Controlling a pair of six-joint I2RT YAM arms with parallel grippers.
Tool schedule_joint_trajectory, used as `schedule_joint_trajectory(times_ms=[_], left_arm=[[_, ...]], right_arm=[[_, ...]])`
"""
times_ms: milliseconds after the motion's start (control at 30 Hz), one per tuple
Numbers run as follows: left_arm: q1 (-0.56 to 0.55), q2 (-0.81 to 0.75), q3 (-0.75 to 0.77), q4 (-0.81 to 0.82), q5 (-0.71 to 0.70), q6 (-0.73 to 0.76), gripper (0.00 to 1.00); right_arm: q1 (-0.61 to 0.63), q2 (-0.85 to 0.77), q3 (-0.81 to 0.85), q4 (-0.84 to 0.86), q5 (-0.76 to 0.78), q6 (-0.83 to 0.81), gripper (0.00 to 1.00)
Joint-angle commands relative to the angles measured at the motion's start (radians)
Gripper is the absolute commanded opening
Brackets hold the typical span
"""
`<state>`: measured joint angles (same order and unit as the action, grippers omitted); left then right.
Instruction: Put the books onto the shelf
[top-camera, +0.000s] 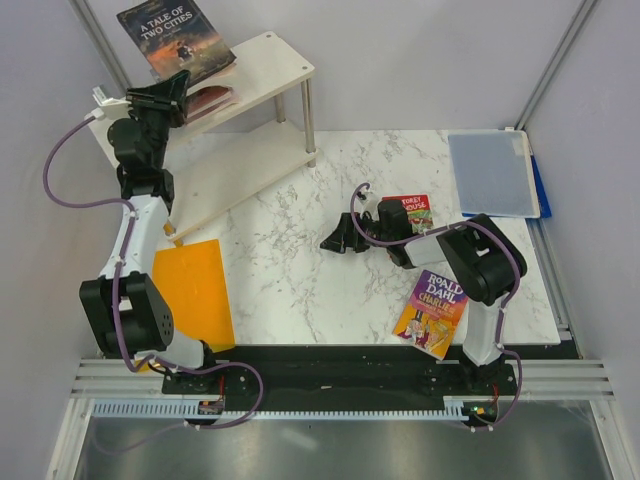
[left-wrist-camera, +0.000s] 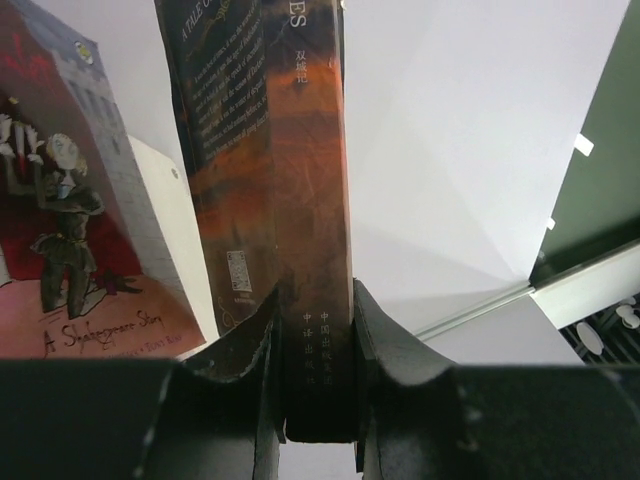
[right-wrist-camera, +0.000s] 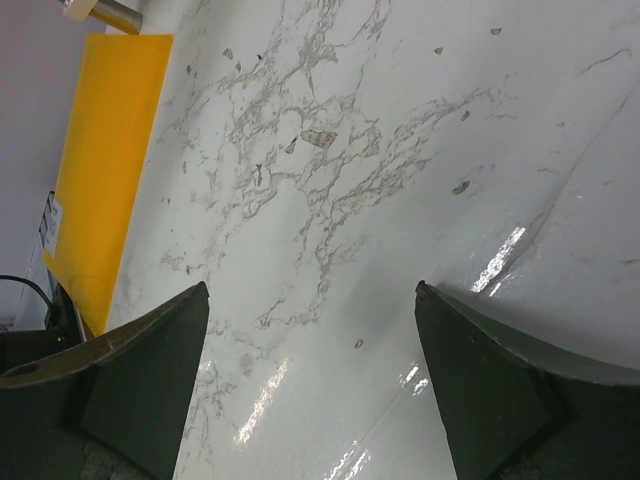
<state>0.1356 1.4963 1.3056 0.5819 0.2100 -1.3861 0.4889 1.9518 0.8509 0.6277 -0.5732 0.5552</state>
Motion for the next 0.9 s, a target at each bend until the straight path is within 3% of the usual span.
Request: schedule_joint_trajectory(times_ms=[0, 333, 533, 667, 833, 867], left_arm=[[0.004, -0.019, 0.078, 0.092, -0.031, -0.042, 0.02], [0.005, -0.084, 0.162, -0.189, -0.081, 0.116, 0.04], [0.004, -0.073, 0.218, -0.266, -0.060, 0.165, 0.34], [0.004, -0.048, 0.267, -0.358, -0.032, 0.174, 0.61], [0.006, -0.005, 0.340, -0.421, 0.011, 0.180, 0.75], [0.006, -0.002, 0.351, -0.442, 0.009, 0.185, 0.82]], right_arm=[[0.020, 0.098, -0.055, -0.272, 0.033, -0.014, 0.93], [0.022, 0.104, -0.052, -0.269, 0.026, -0.011, 0.93], [0.025, 0.102, -0.052, -0.269, 0.024, -0.011, 0.93], [0.025, 0.104, -0.053, -0.267, 0.022, -0.011, 0.94], [0.025, 0.102, -0.053, -0.267, 0.021, -0.014, 0.94], [0.025, 0.101, -0.053, -0.267, 0.021, -0.012, 0.94]])
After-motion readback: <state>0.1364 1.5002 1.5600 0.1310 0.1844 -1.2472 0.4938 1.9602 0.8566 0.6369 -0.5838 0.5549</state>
